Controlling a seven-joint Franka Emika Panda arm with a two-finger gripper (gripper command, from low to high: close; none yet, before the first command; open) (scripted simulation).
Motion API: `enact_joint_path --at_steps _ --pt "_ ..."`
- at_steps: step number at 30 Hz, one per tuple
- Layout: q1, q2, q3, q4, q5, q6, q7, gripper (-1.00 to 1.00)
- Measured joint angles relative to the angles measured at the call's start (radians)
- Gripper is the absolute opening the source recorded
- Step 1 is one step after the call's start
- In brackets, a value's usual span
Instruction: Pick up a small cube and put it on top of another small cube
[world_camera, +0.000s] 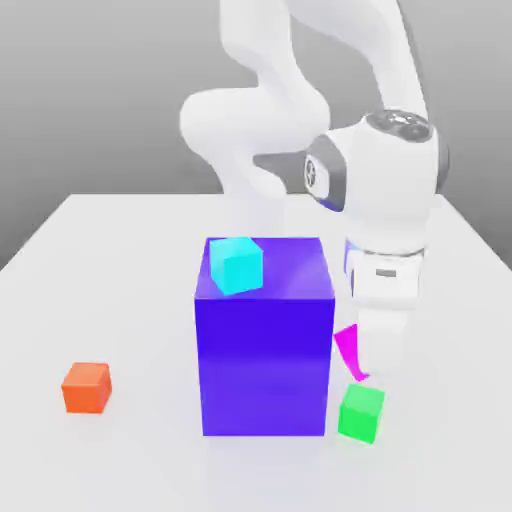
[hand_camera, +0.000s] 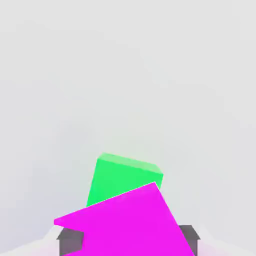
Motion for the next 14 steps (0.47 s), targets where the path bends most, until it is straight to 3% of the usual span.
enact_joint_path --at_steps 1,2,9,14 --pt "0.005 0.036 -0.010 0.002 -0.022 0.034 0.016 -1.00" --pt "0.011 0.066 -0.019 0.003 -0.042 0.062 0.029 1.00" --pt "0.013 0.071 -0.021 0.003 -0.043 0.067 0.030 1.00" --pt "0.026 -0.088 -0.012 -0.005 0.042 -0.080 -0.031 1.00"
